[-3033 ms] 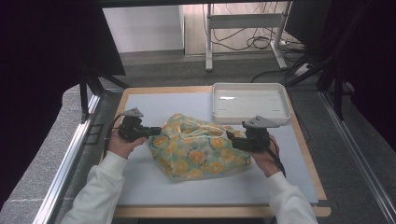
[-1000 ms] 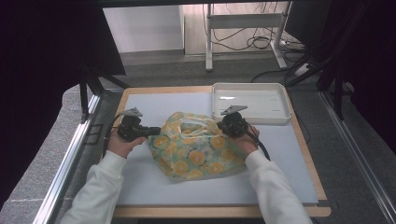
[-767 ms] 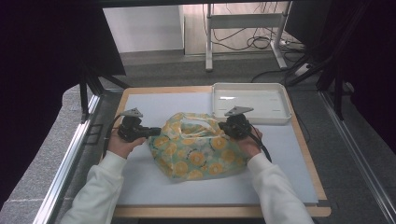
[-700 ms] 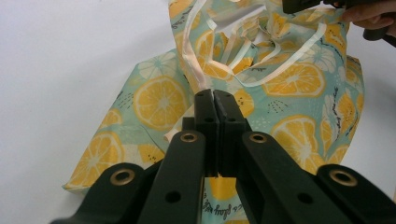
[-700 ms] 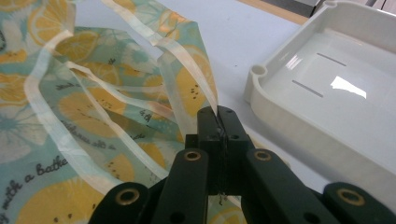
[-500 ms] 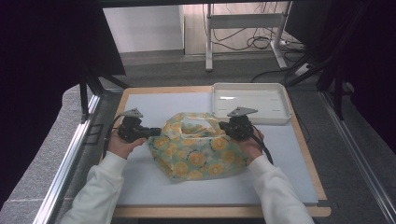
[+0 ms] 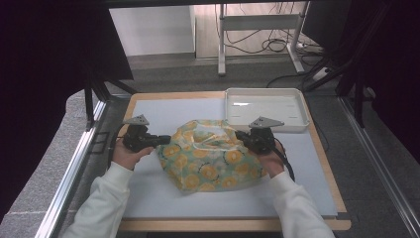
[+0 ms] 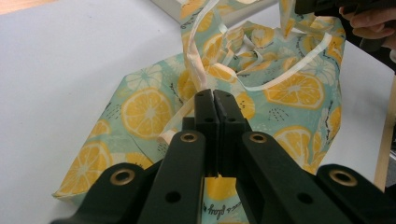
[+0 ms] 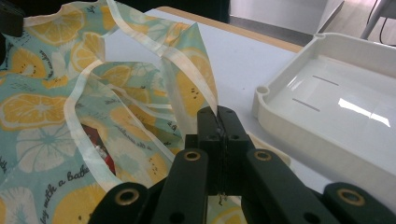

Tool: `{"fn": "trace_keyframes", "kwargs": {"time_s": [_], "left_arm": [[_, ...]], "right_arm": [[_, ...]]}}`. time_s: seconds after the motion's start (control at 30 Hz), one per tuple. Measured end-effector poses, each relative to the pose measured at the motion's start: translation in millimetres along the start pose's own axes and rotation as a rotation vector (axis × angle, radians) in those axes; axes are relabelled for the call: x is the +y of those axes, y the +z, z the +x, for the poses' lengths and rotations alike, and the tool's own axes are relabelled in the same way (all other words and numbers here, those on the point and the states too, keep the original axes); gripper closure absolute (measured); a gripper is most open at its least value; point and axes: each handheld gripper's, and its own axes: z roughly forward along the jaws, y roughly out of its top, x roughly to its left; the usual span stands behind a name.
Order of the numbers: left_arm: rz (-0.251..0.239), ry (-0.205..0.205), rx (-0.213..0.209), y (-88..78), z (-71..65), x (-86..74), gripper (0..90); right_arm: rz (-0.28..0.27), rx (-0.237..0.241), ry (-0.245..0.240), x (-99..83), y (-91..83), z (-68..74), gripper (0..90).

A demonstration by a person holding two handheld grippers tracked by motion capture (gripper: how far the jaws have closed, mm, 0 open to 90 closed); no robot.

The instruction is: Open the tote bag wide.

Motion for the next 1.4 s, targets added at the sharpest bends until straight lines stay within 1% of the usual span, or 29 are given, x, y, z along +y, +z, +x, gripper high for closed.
{"fn": "trace_keyframes", "kwargs": {"time_s": [0.17,0.43,0.63,0.8,0.93,1.1,1.23,1.4], "left_arm": [[-0.001,0.005,-0.008,-0.2,-1.4,0.1,89.9],[0.000,0.004,-0.013,-0.9,-0.8,-0.6,89.9],[-0.003,0.005,-0.019,-2.4,-1.4,-1.7,89.9],[-0.008,0.008,-0.024,-4.6,-2.9,-2.3,89.9],[-0.011,0.003,-0.032,-5.5,-2.4,-3.2,89.9],[-0.016,0.009,-0.038,-6.7,-3.4,-3.5,89.9],[-0.016,0.016,-0.045,-7.0,-5.6,-3.4,89.9],[-0.021,0.025,-0.051,-9.2,-9.9,-4.1,89.9]], "right_arm": [[-0.002,0.003,0.003,-2.8,-2.0,-0.3,88.5],[-0.020,-0.004,0.011,-2.8,-8.1,-1.7,88.5],[-0.026,0.000,0.007,-3.5,-11.4,0.9,88.3],[-0.030,-0.001,-0.008,-4.1,-14.4,4.6,88.3],[-0.025,-0.001,-0.006,-7.0,-14.4,4.5,88.4],[-0.018,0.002,-0.011,-11.5,-16.6,6.9,88.3],[-0.029,0.005,-0.009,-11.8,-19.2,8.5,88.3],[-0.036,0.021,-0.013,-12.7,-23.1,11.8,88.2]]}}
